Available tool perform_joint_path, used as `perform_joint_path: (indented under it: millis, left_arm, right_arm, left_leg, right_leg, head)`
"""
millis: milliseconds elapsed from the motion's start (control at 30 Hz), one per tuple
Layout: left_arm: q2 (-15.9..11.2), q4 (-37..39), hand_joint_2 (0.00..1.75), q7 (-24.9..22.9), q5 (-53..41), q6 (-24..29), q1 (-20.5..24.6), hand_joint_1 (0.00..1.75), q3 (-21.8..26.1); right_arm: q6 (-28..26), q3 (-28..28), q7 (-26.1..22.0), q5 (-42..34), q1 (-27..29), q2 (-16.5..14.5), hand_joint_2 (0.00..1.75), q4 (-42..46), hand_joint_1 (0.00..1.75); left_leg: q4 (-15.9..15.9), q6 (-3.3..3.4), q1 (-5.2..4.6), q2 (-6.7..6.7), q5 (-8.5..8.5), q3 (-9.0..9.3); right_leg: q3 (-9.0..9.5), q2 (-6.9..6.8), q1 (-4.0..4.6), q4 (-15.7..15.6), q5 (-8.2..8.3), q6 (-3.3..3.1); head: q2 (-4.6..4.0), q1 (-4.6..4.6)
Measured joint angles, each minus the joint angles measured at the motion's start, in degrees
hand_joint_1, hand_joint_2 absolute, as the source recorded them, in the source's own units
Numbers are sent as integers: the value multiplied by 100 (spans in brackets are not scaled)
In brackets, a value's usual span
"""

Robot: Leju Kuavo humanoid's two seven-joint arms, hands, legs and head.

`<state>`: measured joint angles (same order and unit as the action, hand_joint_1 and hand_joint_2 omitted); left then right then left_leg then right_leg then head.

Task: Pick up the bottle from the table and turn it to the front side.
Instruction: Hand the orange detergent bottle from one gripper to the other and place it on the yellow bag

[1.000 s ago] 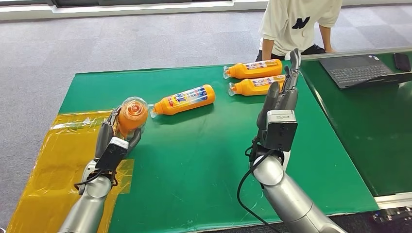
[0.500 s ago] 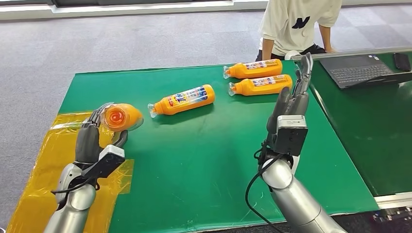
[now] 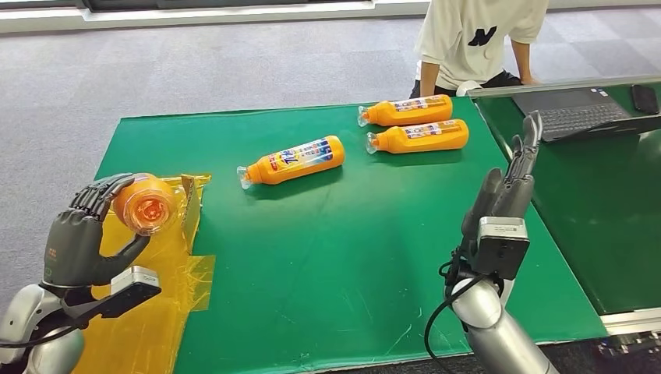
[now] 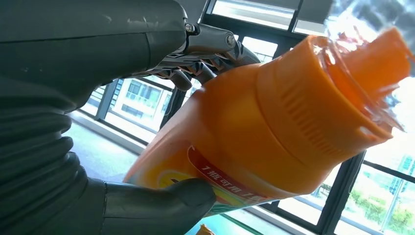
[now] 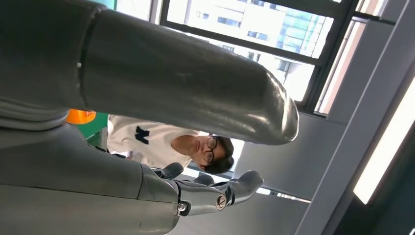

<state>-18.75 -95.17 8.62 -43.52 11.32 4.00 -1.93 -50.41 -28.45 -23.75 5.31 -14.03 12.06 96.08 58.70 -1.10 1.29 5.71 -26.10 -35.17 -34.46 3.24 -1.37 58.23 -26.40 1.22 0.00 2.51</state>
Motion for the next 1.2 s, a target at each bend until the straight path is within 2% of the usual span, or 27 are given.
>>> perform_joint_path:
  millis: [167,333,533,700,833,1033,1200]
  left_arm:
    - [-336,-85,175,-276,-420,-26,-171,175,82]
    - [-724,-281,175,-335,-686,-129,-796,175,469]
    - [-873,-295,175,-295,-748,-291,-963,175,670]
    - [-876,-232,175,-364,-1047,-267,-1020,175,655]
    - [-826,-145,175,-533,-1625,-161,-1177,175,591]
    - [-425,75,175,-856,-2616,72,-1516,175,163]
    - [-97,369,175,-1078,-2805,202,-1583,175,-391]
  right_arm:
    - [0,40,33,-66,2,66,0,0,0]
    - [1,123,48,-107,6,130,0,0,0]
    - [1,205,34,-48,76,144,0,11,0]
    - [1,293,-4,27,309,149,0,88,0]
    - [1,344,-10,65,466,149,0,139,0]
    - [1,456,-84,198,866,147,0,333,0]
    - [1,499,-84,191,979,145,0,382,0]
  left_leg:
    - [-2,-1,0,-6,1,2]
    - [-3,-3,1,-5,-1,2]
    - [-4,-3,0,4,-2,0]
    - [-4,-3,-1,3,-2,1]
    - [-4,-4,-1,1,-3,3]
    - [-4,0,-4,2,-15,2]
    - [-3,-1,-7,1,-19,3]
  right_leg:
    - [3,4,1,2,2,-2]
    - [-4,4,1,3,-1,-5]
    - [0,-9,0,3,-6,-5]
    - [1,-8,0,3,-6,-5]
    - [0,-6,0,3,-7,-5]
    - [1,-8,-3,1,-16,-4]
    - [2,-8,-6,0,-17,-2]
  head:
    - [0,0]
    - [0,0]
    - [0,1]
    - [0,0]
    - [0,0]
    - [0,0]
    - [0,0]
